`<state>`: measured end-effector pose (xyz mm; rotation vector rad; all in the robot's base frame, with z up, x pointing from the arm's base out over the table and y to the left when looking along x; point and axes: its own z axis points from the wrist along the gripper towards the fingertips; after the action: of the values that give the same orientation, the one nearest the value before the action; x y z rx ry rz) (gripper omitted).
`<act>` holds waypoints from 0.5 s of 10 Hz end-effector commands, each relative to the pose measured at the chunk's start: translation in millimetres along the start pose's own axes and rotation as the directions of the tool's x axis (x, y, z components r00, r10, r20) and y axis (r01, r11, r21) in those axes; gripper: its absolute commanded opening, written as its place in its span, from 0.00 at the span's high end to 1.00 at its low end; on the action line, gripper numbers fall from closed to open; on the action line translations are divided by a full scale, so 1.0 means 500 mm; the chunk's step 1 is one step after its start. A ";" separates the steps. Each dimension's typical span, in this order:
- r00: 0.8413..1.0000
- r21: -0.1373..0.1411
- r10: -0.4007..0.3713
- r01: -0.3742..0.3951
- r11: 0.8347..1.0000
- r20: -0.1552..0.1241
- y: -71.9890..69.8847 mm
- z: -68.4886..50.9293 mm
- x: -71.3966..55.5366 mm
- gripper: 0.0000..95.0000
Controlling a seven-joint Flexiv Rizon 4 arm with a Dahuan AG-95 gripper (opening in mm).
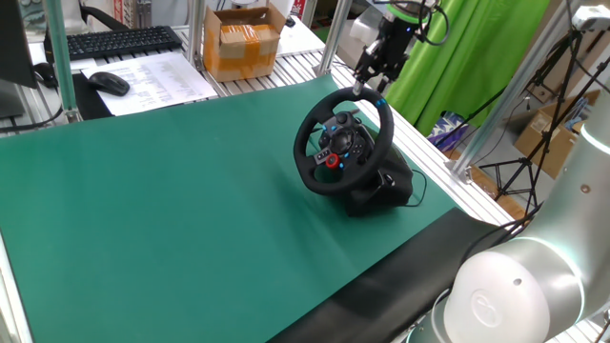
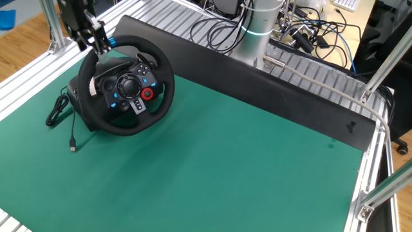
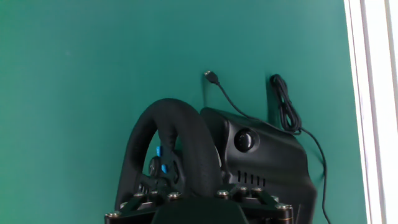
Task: Rotate the steering wheel 90 degrees counterclockwise
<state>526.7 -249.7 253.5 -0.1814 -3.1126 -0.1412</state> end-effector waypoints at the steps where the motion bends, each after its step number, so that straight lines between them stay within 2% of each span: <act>1: 0.999 0.009 0.025 -0.024 1.000 -0.033 -0.011 -0.020 0.014 0.20; 3: 0.999 0.009 0.037 -0.037 0.999 -0.037 -0.015 -0.031 0.022 0.20; 4: 0.997 0.005 0.057 -0.057 0.998 -0.045 -0.018 -0.038 0.028 0.40; 5: 0.997 0.006 0.062 -0.062 0.998 -0.048 -0.020 -0.040 0.032 0.40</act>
<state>509.8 -260.9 274.8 -0.2777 -3.0487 -0.1406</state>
